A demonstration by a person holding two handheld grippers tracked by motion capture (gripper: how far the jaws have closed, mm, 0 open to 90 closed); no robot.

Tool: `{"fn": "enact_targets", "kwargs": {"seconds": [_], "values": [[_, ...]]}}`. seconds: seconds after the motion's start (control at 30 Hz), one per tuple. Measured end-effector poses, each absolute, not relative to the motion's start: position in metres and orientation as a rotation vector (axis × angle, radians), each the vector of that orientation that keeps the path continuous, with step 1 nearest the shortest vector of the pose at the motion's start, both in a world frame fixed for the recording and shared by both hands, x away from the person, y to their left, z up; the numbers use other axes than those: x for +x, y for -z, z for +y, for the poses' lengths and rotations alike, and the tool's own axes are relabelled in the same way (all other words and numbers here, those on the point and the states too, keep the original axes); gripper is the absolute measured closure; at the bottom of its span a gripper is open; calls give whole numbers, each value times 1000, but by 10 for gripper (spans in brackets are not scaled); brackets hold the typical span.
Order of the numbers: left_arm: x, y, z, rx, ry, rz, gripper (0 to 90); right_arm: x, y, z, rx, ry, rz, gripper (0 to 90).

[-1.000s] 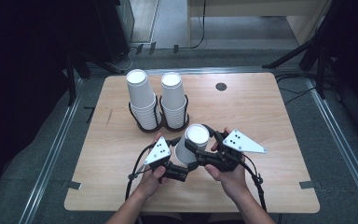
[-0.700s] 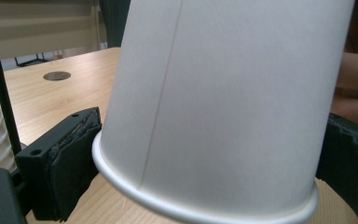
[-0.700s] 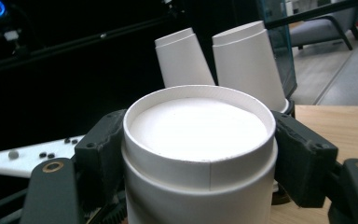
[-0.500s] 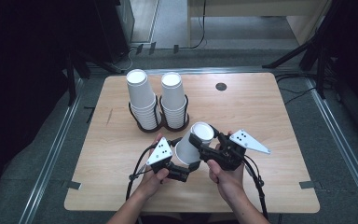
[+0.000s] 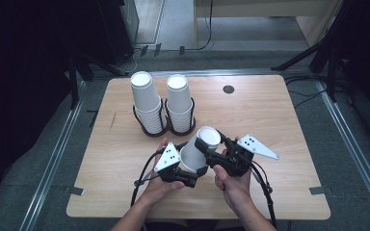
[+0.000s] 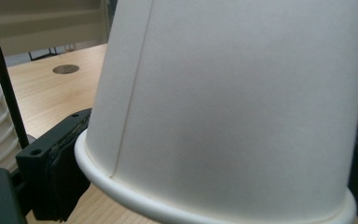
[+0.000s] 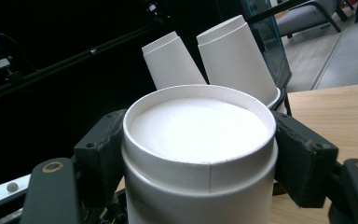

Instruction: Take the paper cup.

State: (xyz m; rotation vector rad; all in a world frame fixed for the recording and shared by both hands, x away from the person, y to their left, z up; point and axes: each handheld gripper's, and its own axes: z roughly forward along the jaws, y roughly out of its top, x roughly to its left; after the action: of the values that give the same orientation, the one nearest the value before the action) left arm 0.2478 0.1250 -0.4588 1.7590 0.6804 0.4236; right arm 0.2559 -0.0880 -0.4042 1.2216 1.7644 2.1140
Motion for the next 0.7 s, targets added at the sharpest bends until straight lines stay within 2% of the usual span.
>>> {"fn": "enact_targets", "kwargs": {"seconds": [0.7], "values": [[248, 458, 127, 1741, -415, 679, 35, 256, 405, -87, 1228, -2094, 1775, 261]]}}
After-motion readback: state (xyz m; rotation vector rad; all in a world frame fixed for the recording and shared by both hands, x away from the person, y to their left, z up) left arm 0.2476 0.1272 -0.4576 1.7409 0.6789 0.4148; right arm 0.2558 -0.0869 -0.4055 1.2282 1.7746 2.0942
